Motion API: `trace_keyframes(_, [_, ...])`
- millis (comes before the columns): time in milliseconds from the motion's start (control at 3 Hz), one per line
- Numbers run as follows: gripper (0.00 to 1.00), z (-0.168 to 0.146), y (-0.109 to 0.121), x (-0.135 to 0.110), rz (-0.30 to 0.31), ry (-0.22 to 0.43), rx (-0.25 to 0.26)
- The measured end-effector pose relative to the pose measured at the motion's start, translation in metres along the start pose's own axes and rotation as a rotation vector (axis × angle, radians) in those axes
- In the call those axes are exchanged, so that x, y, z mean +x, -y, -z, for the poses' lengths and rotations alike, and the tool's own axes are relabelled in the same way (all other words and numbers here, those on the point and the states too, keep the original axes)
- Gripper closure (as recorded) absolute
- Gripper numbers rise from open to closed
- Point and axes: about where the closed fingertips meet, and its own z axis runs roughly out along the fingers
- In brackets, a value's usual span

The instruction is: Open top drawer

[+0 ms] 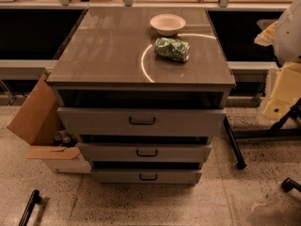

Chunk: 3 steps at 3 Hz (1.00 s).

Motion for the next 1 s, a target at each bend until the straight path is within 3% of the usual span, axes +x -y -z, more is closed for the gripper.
trace_keyframes(333, [0.00,0.000,0.000,0.000,0.000,0.000,0.000])
trace_keyframes(667, [0.00,-0.032,-0.011,-0.004,0.060,0.038,-0.052])
trace_keyframes(1000, [0.00,-0.087,-0.032,-0.006,0.137,0.082,-0.119])
